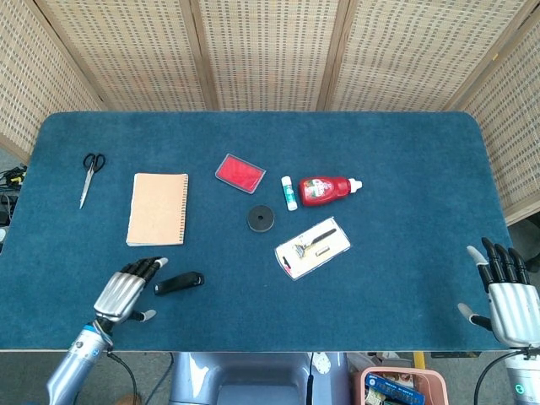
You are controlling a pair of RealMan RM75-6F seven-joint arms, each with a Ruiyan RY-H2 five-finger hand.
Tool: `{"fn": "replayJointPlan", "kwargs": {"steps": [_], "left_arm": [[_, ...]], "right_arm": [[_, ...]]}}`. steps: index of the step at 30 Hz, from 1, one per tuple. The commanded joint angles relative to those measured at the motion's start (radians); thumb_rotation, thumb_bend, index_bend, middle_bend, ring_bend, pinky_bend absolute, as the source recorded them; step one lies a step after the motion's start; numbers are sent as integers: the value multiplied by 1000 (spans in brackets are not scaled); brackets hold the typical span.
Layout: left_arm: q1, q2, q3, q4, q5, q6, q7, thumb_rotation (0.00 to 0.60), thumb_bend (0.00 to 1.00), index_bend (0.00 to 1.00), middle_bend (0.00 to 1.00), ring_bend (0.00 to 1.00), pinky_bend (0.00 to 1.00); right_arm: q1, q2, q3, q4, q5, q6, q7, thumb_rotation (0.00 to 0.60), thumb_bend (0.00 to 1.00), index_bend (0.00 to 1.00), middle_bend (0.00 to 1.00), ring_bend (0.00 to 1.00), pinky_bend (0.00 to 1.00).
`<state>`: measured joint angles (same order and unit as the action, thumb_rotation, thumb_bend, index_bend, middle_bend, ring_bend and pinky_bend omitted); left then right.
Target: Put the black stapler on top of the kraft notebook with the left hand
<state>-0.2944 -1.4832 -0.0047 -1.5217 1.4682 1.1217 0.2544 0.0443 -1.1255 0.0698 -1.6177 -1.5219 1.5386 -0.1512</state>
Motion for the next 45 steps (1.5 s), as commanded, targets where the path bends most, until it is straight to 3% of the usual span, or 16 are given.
{"fn": "replayJointPlan", "kwargs": {"steps": [1, 6, 16, 38, 42, 45], "left_arm": [[-18, -99, -29, 62, -67, -19, 54, 600, 143, 182, 240, 238, 284], [-28, -142, -40, 89, -103, -30, 83, 600, 189, 255, 310, 302, 343], [-34, -205, -65, 142, -106, 24, 41, 600, 279, 502, 538, 484, 487], [-27, -73, -53, 8, -97, 64, -19, 600, 305, 509, 542, 488, 490], [-33, -58, -70, -3, -103, 67, -42, 600, 308, 509, 542, 487, 491], [-53, -36, -125, -13, -130, 69, -61, 600, 310, 509, 543, 487, 491]], "right_arm": [[3, 3, 1, 4, 10, -13, 16, 600, 0, 0, 0, 0, 0], [6, 4, 2, 6, 18, -22, 23, 600, 0, 0, 0, 0, 0], [7, 6, 6, 9, 29, -27, 36, 600, 0, 0, 0, 0, 0], [7, 6, 1, 0, 32, -33, 25, 600, 0, 0, 0, 0, 0], [7, 6, 1, 1, 31, -32, 27, 600, 0, 0, 0, 0, 0], [7, 6, 0, 1, 30, -31, 25, 600, 0, 0, 0, 0, 0]]}}
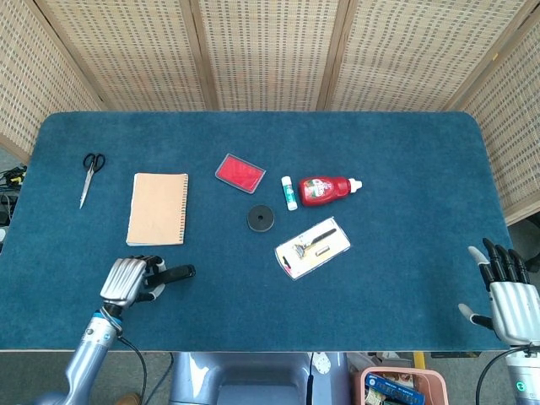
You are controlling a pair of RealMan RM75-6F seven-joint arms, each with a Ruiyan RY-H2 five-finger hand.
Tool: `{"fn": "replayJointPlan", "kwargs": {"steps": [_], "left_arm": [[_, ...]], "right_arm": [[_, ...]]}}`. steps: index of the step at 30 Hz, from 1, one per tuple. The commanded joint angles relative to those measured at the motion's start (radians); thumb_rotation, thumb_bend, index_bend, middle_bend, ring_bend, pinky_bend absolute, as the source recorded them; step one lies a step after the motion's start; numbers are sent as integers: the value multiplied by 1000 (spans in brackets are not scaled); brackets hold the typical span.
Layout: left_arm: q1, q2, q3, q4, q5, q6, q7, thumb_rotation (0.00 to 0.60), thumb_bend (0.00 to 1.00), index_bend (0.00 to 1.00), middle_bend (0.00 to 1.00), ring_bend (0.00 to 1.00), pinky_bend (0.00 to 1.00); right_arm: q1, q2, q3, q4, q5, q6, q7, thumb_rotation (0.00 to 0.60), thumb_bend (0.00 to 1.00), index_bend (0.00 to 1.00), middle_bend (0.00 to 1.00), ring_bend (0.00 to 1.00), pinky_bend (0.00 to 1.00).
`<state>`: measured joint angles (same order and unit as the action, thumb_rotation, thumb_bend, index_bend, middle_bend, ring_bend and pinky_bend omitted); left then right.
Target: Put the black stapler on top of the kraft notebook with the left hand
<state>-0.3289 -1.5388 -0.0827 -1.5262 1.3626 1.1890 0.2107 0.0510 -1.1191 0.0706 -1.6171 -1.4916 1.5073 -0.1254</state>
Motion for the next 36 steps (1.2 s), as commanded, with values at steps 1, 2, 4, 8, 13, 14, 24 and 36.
{"fn": "replayJointPlan", "kwargs": {"steps": [1, 2, 4, 8, 13, 14, 24, 36], "left_arm": [[-28, 28, -66, -12, -42, -7, -27, 600, 312, 510, 543, 487, 491], [-39, 42, -92, -20, -69, -22, -42, 600, 313, 510, 543, 487, 491], [-55, 61, -125, -27, -99, -39, -64, 600, 314, 512, 543, 488, 491], [-85, 94, -183, -20, -165, -80, -112, 600, 313, 514, 543, 487, 490], [-143, 91, -256, 52, -284, -162, -153, 600, 314, 517, 543, 487, 491], [-161, 84, -273, 76, -320, -188, -161, 600, 315, 518, 544, 487, 491], [-265, 0, -310, 256, -488, -296, -133, 600, 316, 518, 544, 488, 490], [-341, -137, -329, 472, -612, -386, -164, 600, 317, 518, 544, 488, 491]], "right_arm": [[0, 0, 0, 1, -1, 0, -1, 600, 0, 0, 0, 0, 0], [1, -1, 0, 1, 0, -1, -1, 600, 0, 0, 0, 0, 0], [2, -1, 2, 1, 4, -4, -2, 600, 0, 0, 0, 0, 0], [3, -2, 3, 2, 11, -8, -5, 600, 0, 0, 0, 0, 0], [6, -8, 1, 6, 11, -14, -15, 600, 0, 0, 0, 0, 0], [7, -10, 0, 7, 13, -18, -19, 600, 0, 0, 0, 0, 0], [17, -23, 4, 17, 39, -43, -42, 600, 0, 0, 0, 0, 0], [22, -29, 7, 24, 54, -55, -48, 600, 0, 0, 0, 0, 0]]}}
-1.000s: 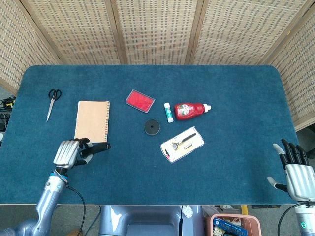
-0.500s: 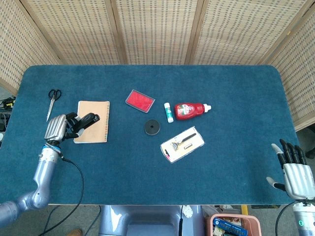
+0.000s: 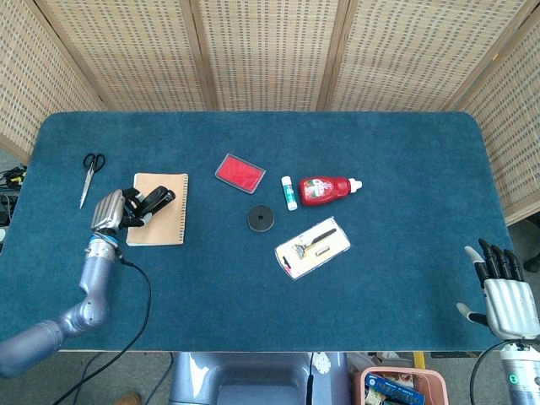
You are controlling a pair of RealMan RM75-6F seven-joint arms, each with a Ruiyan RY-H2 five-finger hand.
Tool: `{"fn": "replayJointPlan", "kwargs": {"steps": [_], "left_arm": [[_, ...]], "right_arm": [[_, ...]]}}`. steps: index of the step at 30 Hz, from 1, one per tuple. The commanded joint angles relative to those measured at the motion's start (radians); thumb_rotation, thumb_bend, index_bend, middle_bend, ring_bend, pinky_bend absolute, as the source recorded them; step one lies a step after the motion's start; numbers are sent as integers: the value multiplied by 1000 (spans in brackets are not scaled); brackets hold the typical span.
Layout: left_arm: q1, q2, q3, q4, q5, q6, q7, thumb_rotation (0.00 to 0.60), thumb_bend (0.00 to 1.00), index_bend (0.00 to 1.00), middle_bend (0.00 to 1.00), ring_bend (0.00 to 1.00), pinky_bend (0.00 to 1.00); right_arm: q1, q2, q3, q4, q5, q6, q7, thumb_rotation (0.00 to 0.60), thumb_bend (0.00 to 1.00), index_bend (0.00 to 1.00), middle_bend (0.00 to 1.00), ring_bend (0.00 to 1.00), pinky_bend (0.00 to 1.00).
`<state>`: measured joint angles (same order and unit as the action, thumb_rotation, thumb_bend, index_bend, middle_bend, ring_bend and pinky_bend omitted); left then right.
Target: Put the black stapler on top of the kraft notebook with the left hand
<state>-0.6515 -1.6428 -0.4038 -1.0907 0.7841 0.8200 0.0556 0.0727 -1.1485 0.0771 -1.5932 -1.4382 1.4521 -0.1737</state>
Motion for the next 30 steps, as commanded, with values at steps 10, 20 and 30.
{"fn": "replayJointPlan", "kwargs": {"steps": [10, 20, 30], "left_arm": [[-45, -81, -14, 75, -137, -5, 59, 600, 23, 213, 198, 229, 177], [71, 103, -8, -240, 27, 91, -64, 600, 0, 0, 0, 0, 0], [297, 438, 105, -607, 348, 403, -8, 600, 0, 0, 0, 0, 0]], "right_arm": [[-3, 12, 2, -3, 1, 7, 25, 600, 0, 0, 0, 0, 0], [-10, 26, -2, -17, -18, 26, 48, 600, 0, 0, 0, 0, 0], [-19, 37, -12, -33, -49, 48, 58, 600, 0, 0, 0, 0, 0]]}}
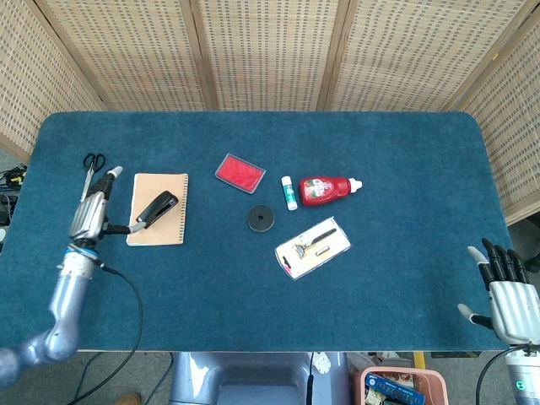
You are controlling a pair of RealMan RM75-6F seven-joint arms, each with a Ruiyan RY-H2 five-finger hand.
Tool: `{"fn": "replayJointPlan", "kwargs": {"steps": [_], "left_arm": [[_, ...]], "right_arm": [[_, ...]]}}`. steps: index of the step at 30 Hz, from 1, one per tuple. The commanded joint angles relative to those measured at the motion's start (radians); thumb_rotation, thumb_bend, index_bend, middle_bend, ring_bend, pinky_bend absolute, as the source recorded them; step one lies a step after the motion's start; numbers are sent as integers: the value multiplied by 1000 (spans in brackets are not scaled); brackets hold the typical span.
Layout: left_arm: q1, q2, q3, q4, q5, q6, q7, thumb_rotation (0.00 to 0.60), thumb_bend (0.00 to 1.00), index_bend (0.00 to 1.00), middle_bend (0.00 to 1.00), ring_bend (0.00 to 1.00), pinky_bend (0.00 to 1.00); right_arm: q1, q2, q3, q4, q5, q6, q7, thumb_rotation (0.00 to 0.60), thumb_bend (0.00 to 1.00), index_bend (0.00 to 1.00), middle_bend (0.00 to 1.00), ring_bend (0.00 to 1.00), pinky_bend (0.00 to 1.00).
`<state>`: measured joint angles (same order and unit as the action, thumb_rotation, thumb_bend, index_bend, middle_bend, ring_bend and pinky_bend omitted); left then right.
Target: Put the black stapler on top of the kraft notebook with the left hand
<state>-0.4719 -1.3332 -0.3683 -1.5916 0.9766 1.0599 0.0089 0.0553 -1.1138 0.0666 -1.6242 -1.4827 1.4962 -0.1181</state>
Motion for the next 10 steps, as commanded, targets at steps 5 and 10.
{"fn": "replayJointPlan", "kwargs": {"steps": [5, 10], "left_arm": [[224, 194, 158, -115, 279, 327, 106, 600, 0, 0, 0, 0, 0], [282, 238, 209, -144, 304, 368, 109, 600, 0, 0, 0, 0, 0]], "right_arm": [[-8, 9, -3, -7, -13, 18, 15, 600, 0, 0, 0, 0, 0], [-13, 14, -5, -11, -22, 27, 23, 600, 0, 0, 0, 0, 0]]}}
